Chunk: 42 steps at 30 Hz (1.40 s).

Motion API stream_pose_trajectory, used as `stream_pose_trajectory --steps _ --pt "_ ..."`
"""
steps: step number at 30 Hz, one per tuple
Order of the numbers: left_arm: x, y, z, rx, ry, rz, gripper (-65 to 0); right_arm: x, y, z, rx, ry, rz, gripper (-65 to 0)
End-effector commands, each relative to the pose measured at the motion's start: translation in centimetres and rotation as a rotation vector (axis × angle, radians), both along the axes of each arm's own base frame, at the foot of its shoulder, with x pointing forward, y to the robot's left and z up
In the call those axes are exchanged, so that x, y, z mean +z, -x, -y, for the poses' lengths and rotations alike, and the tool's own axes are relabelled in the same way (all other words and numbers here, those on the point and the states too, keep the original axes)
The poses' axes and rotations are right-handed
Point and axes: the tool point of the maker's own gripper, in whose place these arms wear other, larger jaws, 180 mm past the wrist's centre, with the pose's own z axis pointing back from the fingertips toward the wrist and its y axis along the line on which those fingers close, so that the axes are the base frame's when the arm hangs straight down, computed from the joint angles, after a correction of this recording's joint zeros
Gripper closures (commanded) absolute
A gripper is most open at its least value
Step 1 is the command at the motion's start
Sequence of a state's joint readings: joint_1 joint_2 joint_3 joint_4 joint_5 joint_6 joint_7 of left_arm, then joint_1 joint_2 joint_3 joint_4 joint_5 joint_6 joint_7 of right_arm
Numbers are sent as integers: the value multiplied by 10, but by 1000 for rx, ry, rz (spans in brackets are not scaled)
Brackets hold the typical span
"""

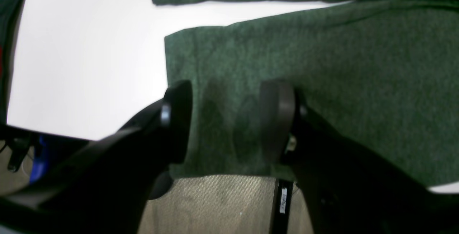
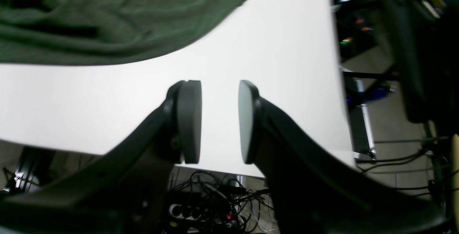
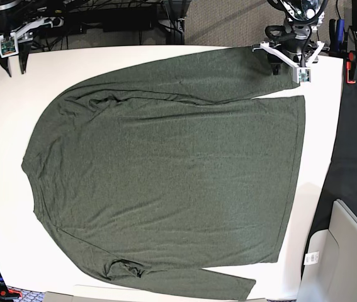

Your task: Fold the T-shirt properly

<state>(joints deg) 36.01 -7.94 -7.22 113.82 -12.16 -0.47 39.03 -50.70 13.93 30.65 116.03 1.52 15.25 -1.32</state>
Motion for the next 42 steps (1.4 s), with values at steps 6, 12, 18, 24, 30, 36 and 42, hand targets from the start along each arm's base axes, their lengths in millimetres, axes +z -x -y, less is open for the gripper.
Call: stream_pose_trajectory --steps 6,12,18,24,30,36,42 --pt "4 3 -20 43 -35 10 -292 10 -3 -1 12 2 33 -164" --pt "-3 8 -16 40 -19 -14 -292 13 -7 -1 1 -23 57 -164" --pt "-11 7 22 -50 40 -31 -290 18 -11 33 -165 -134 46 -164" --pt "-15 11 35 -75 62 -44 -234 22 -13 62 -290 -171 22 -164" --pt "-13 7 31 -70 53 -34 -28 9 -17 62 -313 -190 -64 -164" --pt "-6 2 31 -75 45 -9 -1 -11 -27 44 -230 -201 -227 -165" --pt "10 -8 32 -84 39 42 -1 -19 -32 45 -246 -192 -320 -166"
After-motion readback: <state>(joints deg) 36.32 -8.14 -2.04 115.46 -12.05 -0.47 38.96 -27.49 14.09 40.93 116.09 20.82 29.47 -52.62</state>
